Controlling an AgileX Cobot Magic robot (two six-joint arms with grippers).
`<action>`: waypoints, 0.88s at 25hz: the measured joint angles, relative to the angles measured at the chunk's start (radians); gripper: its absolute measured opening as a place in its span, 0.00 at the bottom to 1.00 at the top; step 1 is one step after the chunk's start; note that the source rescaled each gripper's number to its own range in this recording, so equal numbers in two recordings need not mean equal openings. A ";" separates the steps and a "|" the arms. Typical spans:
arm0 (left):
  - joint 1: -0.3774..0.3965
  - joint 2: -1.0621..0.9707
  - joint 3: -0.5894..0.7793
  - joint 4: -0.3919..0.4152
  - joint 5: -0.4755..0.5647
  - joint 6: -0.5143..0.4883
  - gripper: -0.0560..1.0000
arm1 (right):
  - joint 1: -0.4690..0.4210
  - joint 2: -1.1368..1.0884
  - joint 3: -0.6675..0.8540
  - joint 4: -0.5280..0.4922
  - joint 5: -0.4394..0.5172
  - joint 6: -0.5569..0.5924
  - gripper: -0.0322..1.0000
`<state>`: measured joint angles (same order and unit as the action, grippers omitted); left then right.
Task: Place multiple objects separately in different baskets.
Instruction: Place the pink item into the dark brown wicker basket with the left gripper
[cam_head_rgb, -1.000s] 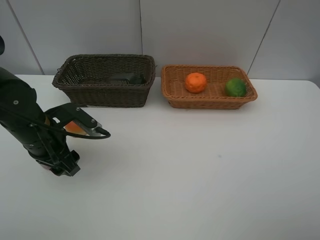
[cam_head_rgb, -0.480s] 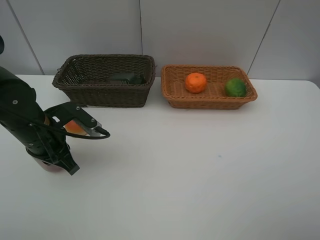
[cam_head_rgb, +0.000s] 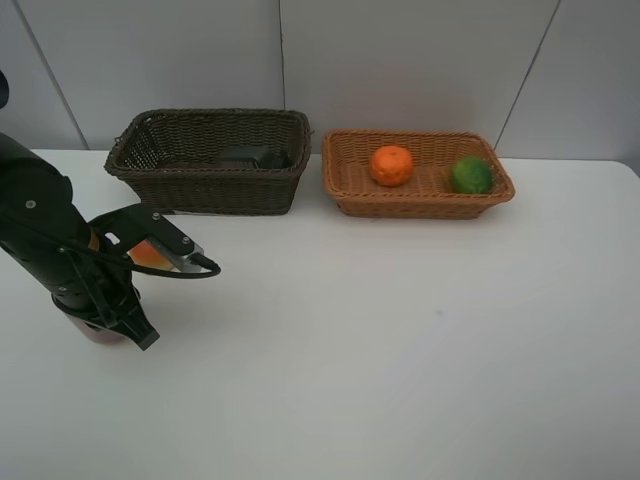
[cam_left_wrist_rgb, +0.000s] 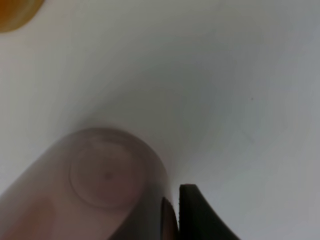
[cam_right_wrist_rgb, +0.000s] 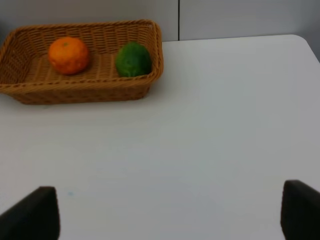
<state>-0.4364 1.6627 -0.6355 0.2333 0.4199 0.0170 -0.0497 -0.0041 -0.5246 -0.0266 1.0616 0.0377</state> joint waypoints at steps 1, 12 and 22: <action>0.000 0.000 0.000 0.000 0.000 0.000 0.06 | 0.000 0.000 0.000 0.000 0.000 0.000 0.92; 0.000 -0.021 -0.024 -0.003 0.059 -0.010 0.06 | 0.000 0.000 0.000 0.000 0.000 0.000 0.92; 0.000 -0.037 -0.252 -0.008 0.274 -0.207 0.06 | 0.000 0.000 0.000 0.000 0.000 0.000 0.92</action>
<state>-0.4364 1.6259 -0.8874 0.2249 0.6936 -0.1902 -0.0497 -0.0041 -0.5246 -0.0266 1.0616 0.0377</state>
